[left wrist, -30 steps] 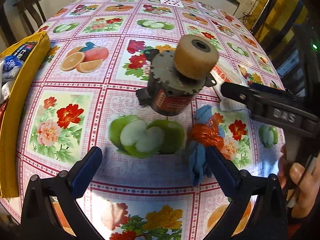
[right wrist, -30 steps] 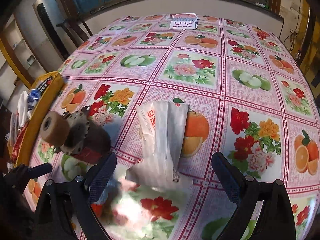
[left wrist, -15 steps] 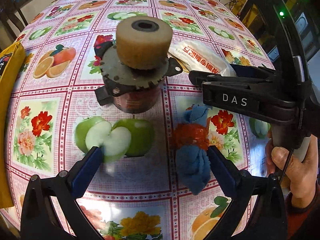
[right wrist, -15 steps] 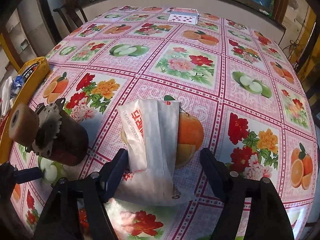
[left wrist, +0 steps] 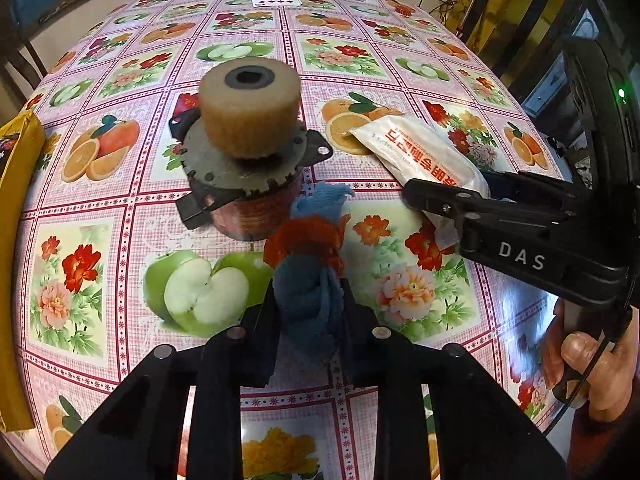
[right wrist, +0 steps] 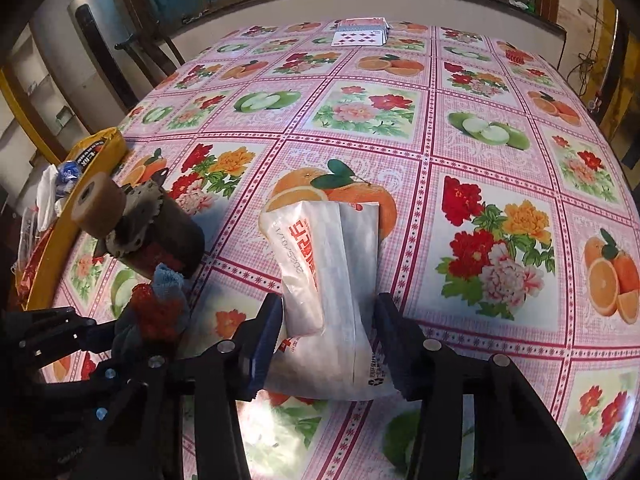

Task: Organize soft objects
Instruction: 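Carry the knitted item to the tray with the left tool while the right carries the white bag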

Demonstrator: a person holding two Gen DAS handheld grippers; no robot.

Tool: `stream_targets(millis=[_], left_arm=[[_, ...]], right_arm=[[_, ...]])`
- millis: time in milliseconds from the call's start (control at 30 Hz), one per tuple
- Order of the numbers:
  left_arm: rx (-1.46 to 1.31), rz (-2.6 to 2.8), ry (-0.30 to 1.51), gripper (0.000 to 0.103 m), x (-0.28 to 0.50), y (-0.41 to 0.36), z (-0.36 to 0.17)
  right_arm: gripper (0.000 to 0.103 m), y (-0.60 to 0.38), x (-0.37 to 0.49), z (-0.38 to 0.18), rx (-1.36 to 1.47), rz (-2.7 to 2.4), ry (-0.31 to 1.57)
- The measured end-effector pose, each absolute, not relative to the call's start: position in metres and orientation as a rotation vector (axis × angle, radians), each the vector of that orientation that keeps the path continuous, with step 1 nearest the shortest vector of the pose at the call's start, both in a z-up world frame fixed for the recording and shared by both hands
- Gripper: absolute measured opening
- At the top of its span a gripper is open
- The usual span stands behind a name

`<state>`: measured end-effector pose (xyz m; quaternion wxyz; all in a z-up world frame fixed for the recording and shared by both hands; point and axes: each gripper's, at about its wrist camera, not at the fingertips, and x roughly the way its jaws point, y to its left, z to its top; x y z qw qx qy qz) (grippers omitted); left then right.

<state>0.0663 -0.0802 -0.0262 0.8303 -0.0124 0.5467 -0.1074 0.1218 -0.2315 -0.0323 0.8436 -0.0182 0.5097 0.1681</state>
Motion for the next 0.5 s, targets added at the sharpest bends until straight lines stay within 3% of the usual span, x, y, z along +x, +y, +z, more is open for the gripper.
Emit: stream_targets(millis=[500], left_arm=[[-0.101, -0.175, 1.107, 0.022, 0.023, -0.014, -0.028]], right_arm=[[0.048, -0.207, 0.047, -0.031, -0.119, 0.399, 1.028]])
